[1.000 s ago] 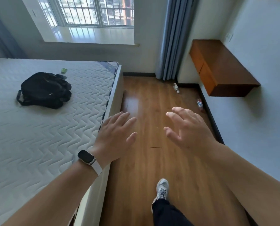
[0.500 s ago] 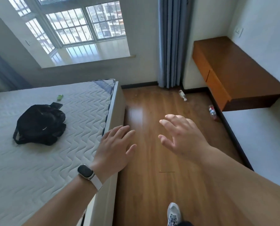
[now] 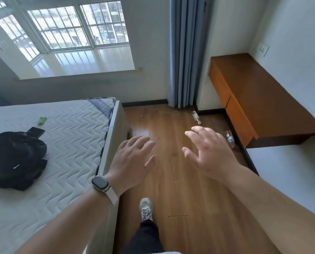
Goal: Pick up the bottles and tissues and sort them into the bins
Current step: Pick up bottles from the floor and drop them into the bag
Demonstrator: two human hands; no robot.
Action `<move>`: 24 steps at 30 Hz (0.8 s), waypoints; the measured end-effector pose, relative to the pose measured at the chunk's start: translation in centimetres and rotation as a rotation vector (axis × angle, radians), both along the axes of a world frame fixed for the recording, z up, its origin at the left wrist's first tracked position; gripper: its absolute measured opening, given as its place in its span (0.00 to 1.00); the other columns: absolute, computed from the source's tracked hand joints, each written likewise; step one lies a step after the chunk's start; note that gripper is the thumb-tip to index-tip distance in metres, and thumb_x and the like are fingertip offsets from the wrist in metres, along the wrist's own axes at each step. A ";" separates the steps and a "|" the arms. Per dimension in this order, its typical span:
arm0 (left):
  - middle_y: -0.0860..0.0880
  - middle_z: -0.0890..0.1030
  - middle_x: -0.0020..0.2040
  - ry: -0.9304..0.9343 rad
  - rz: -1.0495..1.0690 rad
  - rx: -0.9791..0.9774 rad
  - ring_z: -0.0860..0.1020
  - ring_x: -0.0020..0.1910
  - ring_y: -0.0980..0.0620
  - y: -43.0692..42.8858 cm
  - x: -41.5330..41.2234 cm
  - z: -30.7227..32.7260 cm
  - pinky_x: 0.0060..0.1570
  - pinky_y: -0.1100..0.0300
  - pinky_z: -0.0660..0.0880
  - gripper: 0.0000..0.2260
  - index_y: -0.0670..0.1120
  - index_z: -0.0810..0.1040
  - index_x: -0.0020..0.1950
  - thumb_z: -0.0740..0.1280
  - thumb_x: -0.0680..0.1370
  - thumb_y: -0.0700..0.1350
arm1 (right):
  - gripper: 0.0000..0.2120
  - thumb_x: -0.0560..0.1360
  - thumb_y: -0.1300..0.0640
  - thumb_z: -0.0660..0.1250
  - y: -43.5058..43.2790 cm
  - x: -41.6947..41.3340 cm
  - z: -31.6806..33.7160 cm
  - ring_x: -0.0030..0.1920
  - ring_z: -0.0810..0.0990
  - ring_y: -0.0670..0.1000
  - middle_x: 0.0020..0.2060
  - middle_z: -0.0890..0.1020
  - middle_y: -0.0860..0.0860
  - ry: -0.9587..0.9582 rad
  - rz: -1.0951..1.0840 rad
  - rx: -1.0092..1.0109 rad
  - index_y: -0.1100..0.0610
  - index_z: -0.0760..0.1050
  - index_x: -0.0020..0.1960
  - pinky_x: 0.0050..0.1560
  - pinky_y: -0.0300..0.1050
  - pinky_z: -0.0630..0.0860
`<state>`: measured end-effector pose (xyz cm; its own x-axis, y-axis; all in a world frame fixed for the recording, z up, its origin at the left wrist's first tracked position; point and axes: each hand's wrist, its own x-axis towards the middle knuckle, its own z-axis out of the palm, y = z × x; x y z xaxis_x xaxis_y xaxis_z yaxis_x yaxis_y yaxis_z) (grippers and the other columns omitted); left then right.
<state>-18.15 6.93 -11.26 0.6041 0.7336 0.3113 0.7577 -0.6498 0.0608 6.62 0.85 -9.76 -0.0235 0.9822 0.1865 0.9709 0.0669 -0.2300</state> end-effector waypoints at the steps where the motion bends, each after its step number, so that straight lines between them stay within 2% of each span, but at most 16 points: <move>1: 0.50 0.79 0.62 -0.010 -0.019 -0.001 0.74 0.63 0.48 1.7 0.4 -0.3 0.60 0.51 0.71 0.17 0.49 0.77 0.61 0.60 0.77 0.55 | 0.26 0.76 0.39 0.55 1.1 0.4 -0.3 0.65 0.71 0.56 0.65 0.74 0.52 -0.015 -0.012 -0.004 0.53 0.73 0.66 0.62 0.55 0.68; 7: 0.51 0.78 0.63 0.011 -0.131 -0.043 0.73 0.65 0.48 14.2 2.7 -2.4 0.61 0.49 0.71 0.17 0.49 0.77 0.62 0.62 0.76 0.54 | 0.27 0.77 0.40 0.53 9.5 2.9 -1.4 0.66 0.70 0.55 0.66 0.74 0.54 -0.077 -0.157 -0.087 0.54 0.72 0.67 0.64 0.55 0.68; 14: 0.51 0.77 0.64 -0.033 -0.242 -0.058 0.73 0.67 0.47 28.8 4.6 -2.7 0.62 0.48 0.70 0.16 0.51 0.76 0.63 0.64 0.78 0.54 | 0.26 0.78 0.40 0.52 20.6 3.3 0.3 0.67 0.70 0.55 0.67 0.73 0.54 -0.208 -0.238 -0.136 0.54 0.71 0.69 0.66 0.53 0.67; 18: 0.51 0.77 0.64 -0.050 -0.295 -0.078 0.73 0.67 0.45 34.4 5.3 -2.6 0.62 0.47 0.69 0.17 0.51 0.76 0.63 0.61 0.77 0.54 | 0.26 0.76 0.41 0.54 25.8 3.4 0.4 0.63 0.73 0.56 0.63 0.76 0.55 -0.202 -0.279 -0.113 0.56 0.73 0.66 0.61 0.54 0.70; 24: 0.50 0.77 0.65 -0.007 -0.344 -0.053 0.73 0.67 0.45 40.9 7.6 -2.7 0.63 0.46 0.69 0.18 0.51 0.75 0.65 0.62 0.77 0.54 | 0.26 0.77 0.41 0.54 31.1 5.3 -0.4 0.64 0.72 0.56 0.64 0.75 0.55 -0.201 -0.316 -0.140 0.55 0.73 0.67 0.62 0.54 0.70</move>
